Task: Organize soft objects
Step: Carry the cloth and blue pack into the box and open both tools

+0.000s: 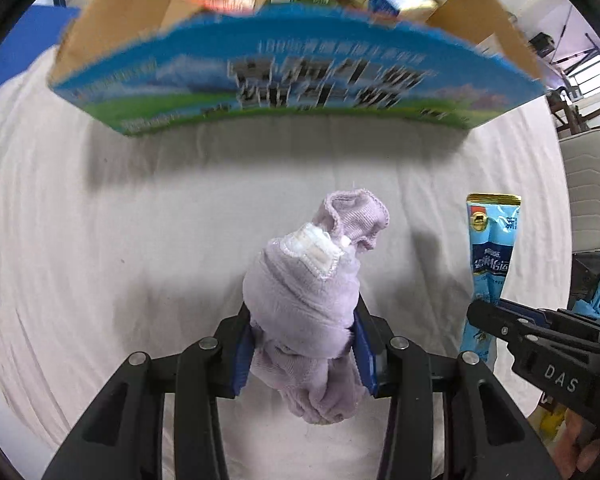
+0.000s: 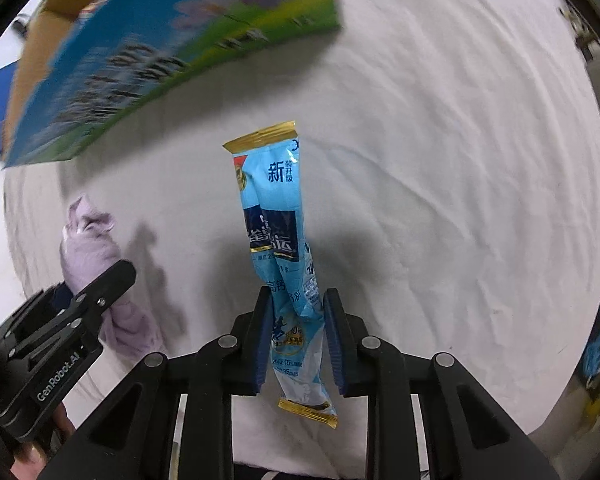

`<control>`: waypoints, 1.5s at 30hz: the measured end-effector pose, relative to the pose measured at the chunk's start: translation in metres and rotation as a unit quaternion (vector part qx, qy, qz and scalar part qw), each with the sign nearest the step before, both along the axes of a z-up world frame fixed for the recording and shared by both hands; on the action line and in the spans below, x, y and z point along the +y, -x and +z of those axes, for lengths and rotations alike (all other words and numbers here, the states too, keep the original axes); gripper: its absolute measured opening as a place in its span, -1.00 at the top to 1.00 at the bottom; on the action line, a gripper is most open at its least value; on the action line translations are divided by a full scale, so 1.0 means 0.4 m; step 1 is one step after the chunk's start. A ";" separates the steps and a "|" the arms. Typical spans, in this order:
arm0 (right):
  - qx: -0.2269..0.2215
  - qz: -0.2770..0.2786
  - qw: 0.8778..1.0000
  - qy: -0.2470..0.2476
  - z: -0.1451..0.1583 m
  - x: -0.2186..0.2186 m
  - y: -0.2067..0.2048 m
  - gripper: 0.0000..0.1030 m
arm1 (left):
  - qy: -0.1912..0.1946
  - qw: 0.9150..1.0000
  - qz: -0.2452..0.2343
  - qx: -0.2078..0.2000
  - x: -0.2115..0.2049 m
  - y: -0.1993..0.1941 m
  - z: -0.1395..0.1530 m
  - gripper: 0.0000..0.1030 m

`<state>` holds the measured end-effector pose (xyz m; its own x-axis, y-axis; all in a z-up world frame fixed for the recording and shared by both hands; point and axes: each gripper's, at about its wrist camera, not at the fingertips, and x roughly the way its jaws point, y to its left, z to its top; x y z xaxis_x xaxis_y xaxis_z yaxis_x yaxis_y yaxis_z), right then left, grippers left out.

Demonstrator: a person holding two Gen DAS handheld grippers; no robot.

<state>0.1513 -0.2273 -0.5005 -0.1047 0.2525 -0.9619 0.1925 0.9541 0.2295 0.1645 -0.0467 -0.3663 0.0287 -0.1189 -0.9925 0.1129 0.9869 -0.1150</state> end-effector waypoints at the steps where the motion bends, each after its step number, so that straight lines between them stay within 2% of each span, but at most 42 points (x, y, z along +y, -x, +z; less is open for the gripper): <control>1: -0.007 0.003 1.000 -0.004 0.017 0.001 0.004 0.49 | 0.001 1.000 -0.002 -0.007 0.000 0.004 0.018 0.24; 3: -0.029 0.015 0.999 -0.015 0.079 0.002 0.009 0.49 | 0.006 1.000 -0.003 -0.023 0.009 0.008 0.062 0.24; 4: -0.029 0.015 0.999 -0.015 0.079 0.002 0.009 0.49 | 0.009 1.000 -0.002 -0.029 0.013 0.006 0.082 0.24; 9: -0.067 0.021 0.997 -0.036 0.188 -0.015 -0.024 0.49 | 0.032 0.997 0.007 -0.064 0.018 0.002 0.180 0.24; 10: -0.082 0.021 0.995 -0.046 0.237 -0.004 -0.027 0.49 | 0.038 0.997 0.008 -0.071 0.022 -0.002 0.200 0.24; 13: -0.098 0.021 0.993 -0.061 0.282 -0.001 -0.031 0.49 | 0.050 0.994 0.014 -0.094 0.024 -0.023 0.256 0.24; 17: -0.133 0.025 0.987 -0.090 0.399 0.046 -0.064 0.49 | 0.063 0.990 0.018 -0.127 0.036 -0.055 0.341 0.24; 18: -0.133 0.025 0.987 -0.090 0.399 0.046 -0.064 0.49 | 0.064 0.989 0.019 -0.135 0.038 -0.067 0.360 0.24; 20: -0.154 0.029 0.982 -0.101 0.461 0.065 -0.112 0.49 | 0.067 0.986 0.018 -0.155 0.041 -0.097 0.398 0.24; 21: -0.154 0.029 0.982 -0.101 0.461 0.065 -0.112 0.49 | 0.065 0.984 0.019 -0.163 0.042 -0.111 0.408 0.24; 25: -0.181 0.034 0.976 -0.113 0.543 0.084 -0.171 0.49 | 0.052 0.981 0.023 -0.186 0.060 -0.171 0.439 0.24; 33: -0.200 0.042 0.973 -0.106 0.581 0.119 -0.282 0.49 | 0.031 0.981 0.023 -0.191 0.109 -0.282 0.444 0.24; 38: -0.187 0.038 0.975 -0.113 0.548 0.143 -0.368 0.49 | 0.029 0.983 0.034 -0.177 0.142 -0.366 0.422 0.24; 45: -0.172 0.027 0.979 -0.107 0.493 0.162 -0.471 0.49 | 0.018 0.987 0.041 -0.152 0.164 -0.488 0.352 0.24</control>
<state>0.3396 -0.1626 -0.3033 0.1978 0.4546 -0.8685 0.0184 0.8841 0.4669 0.3596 0.0188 -0.2256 0.3348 -0.1391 -0.9320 0.0678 0.9900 -0.1235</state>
